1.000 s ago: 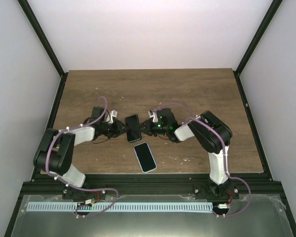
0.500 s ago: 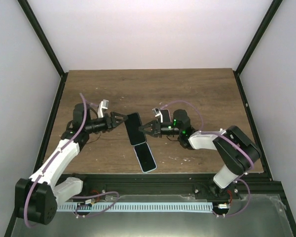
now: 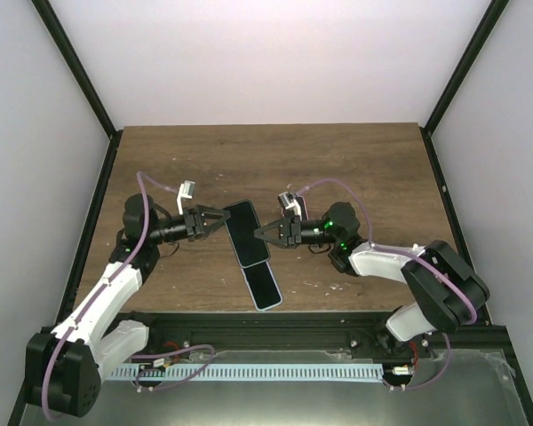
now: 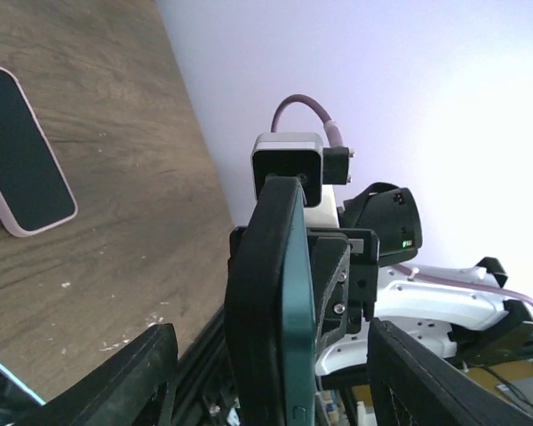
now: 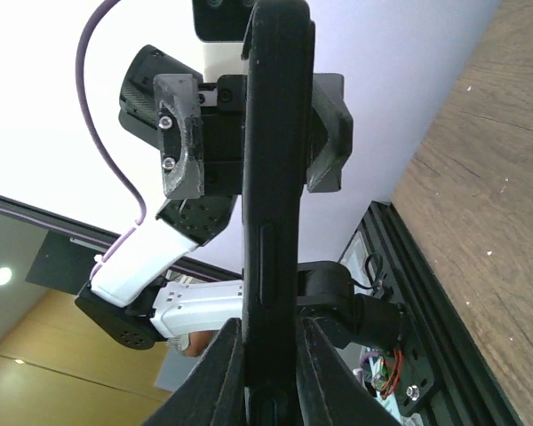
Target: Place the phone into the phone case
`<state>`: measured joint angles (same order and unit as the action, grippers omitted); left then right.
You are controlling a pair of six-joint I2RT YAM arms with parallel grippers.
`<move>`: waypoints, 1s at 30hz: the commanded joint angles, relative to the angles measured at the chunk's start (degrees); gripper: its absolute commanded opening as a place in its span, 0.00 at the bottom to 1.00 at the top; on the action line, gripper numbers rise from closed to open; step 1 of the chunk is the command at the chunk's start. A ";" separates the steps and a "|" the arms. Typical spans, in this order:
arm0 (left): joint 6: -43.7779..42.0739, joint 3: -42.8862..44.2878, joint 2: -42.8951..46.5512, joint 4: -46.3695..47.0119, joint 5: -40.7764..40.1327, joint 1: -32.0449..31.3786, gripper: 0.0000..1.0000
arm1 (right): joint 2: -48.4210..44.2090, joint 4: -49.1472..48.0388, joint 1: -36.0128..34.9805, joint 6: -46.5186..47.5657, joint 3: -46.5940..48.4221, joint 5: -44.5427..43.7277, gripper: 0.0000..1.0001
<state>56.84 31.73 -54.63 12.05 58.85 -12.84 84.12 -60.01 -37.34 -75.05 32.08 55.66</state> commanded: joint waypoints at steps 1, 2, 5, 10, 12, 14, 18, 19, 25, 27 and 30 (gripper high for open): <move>5.24 -1.70 -0.62 10.43 2.53 0.18 0.59 | -1.04 -7.54 -0.83 -3.03 0.50 0.78 0.10; 6.16 -2.01 -0.72 11.91 2.65 0.14 0.58 | -0.79 -8.26 -1.07 -3.35 0.47 0.70 0.10; 7.56 -2.57 -0.58 13.92 2.62 0.14 0.43 | 0.10 -9.99 -1.45 -4.40 0.32 0.46 0.10; 7.63 -2.79 -0.29 12.75 1.33 0.13 0.13 | 1.28 -10.52 -1.92 -4.71 0.07 0.24 0.14; 6.79 -2.34 -0.34 10.65 0.87 0.16 0.08 | 1.47 -10.03 -2.11 -4.46 -0.13 -0.01 0.17; 6.08 -2.02 -0.33 9.38 0.81 0.16 0.04 | 1.81 -9.85 -2.33 -4.41 -0.16 -0.13 0.19; 0.54 0.47 -0.56 -0.52 -0.57 0.18 0.00 | 2.02 -8.74 -2.45 -4.16 0.02 -0.72 0.24; 0.41 0.56 -0.52 -1.14 -0.66 0.14 0.00 | 2.09 -8.55 -2.51 -4.17 -0.07 -0.97 0.23; 2.21 1.19 -0.91 -2.84 -0.42 0.15 0.33 | 2.51 -9.79 -2.47 -7.84 -0.15 -5.83 0.14; 3.69 0.56 -0.79 -2.06 -0.11 0.16 0.48 | 3.03 -10.83 -2.47 -9.55 0.27 -8.20 0.13; 8.82 -3.37 -0.29 4.08 0.67 -0.13 0.55 | 4.02 -12.28 -2.47 -11.91 1.00 -12.39 0.13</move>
<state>61.01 31.42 -55.35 11.16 58.63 -12.80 87.20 -66.59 -39.42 -83.42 31.51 50.26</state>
